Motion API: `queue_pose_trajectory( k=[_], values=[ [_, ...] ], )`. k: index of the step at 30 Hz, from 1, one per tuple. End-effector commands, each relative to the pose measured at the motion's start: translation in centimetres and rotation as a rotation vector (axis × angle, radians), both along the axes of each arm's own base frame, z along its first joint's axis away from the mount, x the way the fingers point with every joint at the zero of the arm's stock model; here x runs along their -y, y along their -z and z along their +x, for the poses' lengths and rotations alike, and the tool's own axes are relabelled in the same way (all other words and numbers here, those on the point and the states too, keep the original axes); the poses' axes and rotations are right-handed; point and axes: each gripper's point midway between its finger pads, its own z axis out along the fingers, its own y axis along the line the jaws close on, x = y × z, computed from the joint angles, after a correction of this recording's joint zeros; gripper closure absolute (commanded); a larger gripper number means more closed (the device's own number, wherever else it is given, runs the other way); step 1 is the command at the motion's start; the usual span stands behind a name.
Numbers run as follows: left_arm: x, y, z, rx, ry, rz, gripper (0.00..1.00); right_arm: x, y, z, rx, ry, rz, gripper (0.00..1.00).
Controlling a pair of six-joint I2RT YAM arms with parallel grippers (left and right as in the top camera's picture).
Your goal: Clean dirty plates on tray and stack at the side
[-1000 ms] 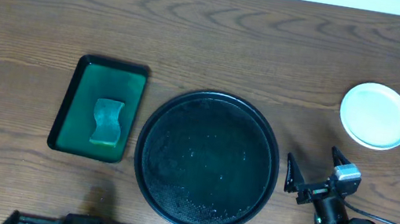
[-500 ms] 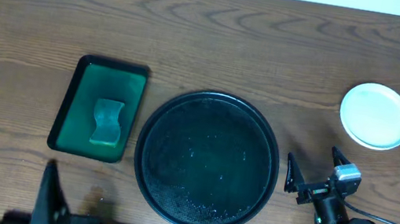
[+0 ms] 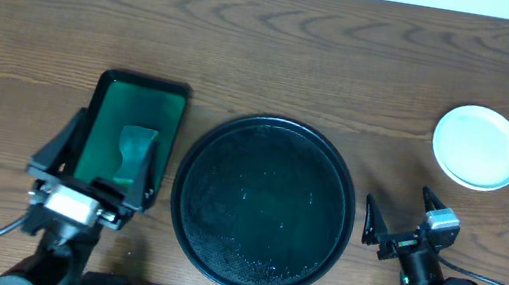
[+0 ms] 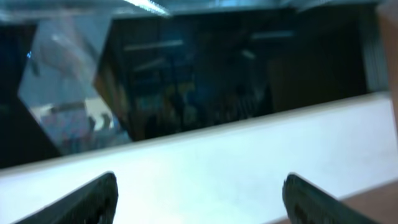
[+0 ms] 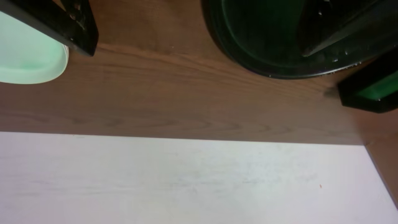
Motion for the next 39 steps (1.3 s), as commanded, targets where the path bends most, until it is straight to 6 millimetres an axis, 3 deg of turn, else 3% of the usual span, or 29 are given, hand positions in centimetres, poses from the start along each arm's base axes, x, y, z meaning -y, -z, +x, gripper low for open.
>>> queue_pose_trajectory(
  k=[1,6,15,22,36,39],
  values=[
    [0.9,1.9,-0.7,0.050,0.047,0.037,0.15,0.0,0.1,0.0,-0.005,0.004,0.010,0.01],
    [1.0,4.4,-1.3,0.112,0.047,0.040,0.15,0.0,0.1,0.0,-0.005,0.004,0.010,0.01],
    [1.4,6.0,-0.6,0.084,0.077,0.033,0.15,0.0,0.1,0.0,-0.005,0.004,0.010,0.01],
    [1.5,8.8,0.6,0.053,0.084,0.027,0.15,0.0,0.1,0.0,-0.005,0.004,0.010,0.01],
    [1.6,9.7,0.4,0.120,0.089,0.028,0.15,0.0,0.1,0.0,-0.005,0.004,0.010,0.01],
    [1.6,11.0,1.3,0.051,0.089,0.025,0.15,0.0,0.1,0.0,-0.005,0.004,0.010,0.01]
  ],
)
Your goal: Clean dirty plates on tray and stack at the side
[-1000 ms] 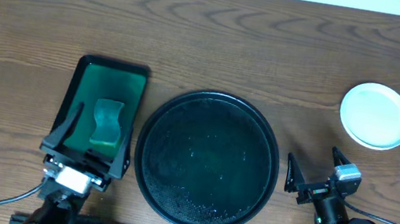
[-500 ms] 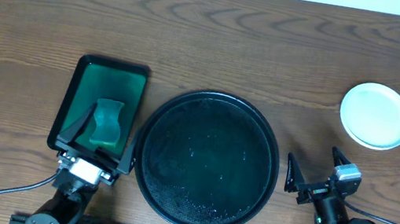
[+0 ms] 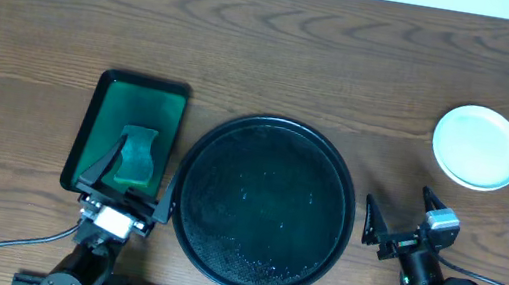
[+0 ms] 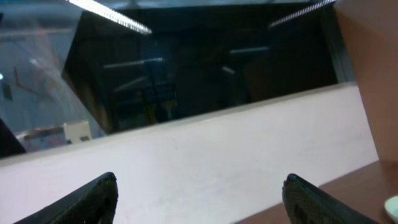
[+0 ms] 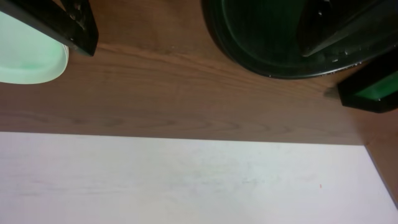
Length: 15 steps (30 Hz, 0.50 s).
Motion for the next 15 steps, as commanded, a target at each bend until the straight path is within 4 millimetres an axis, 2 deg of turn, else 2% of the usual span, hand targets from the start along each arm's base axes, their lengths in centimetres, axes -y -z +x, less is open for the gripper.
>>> queue_pose_trajectory(
  k=[1,6,9,15],
  values=[
    [0.2,1.5,0.7,-0.070,0.012,-0.001,0.15,0.0,0.1,0.0,-0.005,0.004,0.010,0.01],
    [0.2,5.9,2.5,-0.275,0.012,-0.002,0.15,0.0,0.1,0.0,-0.005,0.004,0.010,0.01],
    [0.0,7.9,3.0,-0.377,0.012,-0.034,0.15,0.0,0.1,0.0,-0.005,0.004,0.010,0.01],
    [-3.1,10.9,4.4,-0.584,-0.093,-0.334,0.15,0.0,0.1,0.0,-0.005,0.004,0.010,0.01]
  ],
)
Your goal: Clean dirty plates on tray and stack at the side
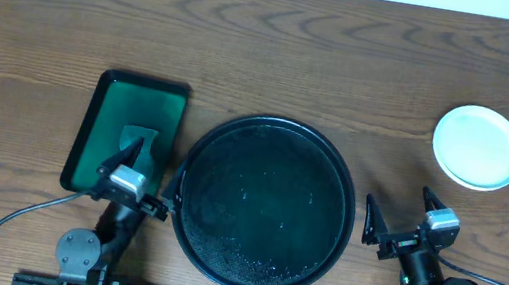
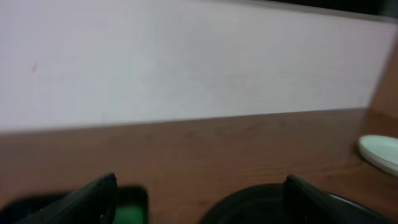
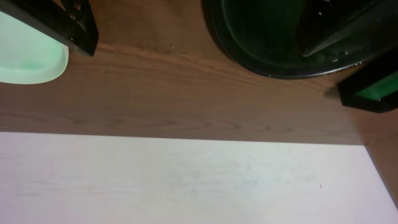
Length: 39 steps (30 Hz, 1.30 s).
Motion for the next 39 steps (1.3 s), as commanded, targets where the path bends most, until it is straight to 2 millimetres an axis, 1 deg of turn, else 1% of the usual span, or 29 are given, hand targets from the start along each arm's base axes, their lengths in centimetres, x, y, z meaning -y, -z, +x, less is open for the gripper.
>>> queue_pose_trajectory(
  k=[1,3,6,11,14,19,26,39],
  values=[
    [-2.3,0.7,0.6,-0.080,-0.130,-0.198,0.15,0.0,0.1,0.0,-0.005,0.004,0.010,0.01],
    [-2.8,1.2,0.7,-0.100,-0.157,-0.212,0.15,0.0,0.1,0.0,-0.005,0.004,0.010,0.01],
    [-2.9,1.9,0.7,-0.128,-0.168,-0.210,0.15,0.0,0.1,0.0,-0.005,0.004,0.010,0.01],
    [-2.9,4.2,0.6,-0.223,-0.178,-0.201,0.15,0.0,0.1,0.0,-0.005,0.004,0.010,0.01],
    [-2.9,5.1,0.5,-0.257,-0.181,-0.198,0.15,0.0,0.1,0.0,-0.005,0.004,0.010,0.01],
    [-2.8,5.1,0.5,-0.256,-0.179,-0.184,0.15,0.0,0.1,0.0,-0.005,0.004,0.010,0.01],
    [-2.2,5.2,0.4,-0.253,-0.148,-0.151,0.15,0.0,0.1,0.0,-0.005,0.004,0.010,0.01],
    [-2.2,5.1,0.4,-0.249,-0.148,-0.152,0.15,0.0,0.1,0.0,-0.005,0.004,0.010,0.01]
  ],
)
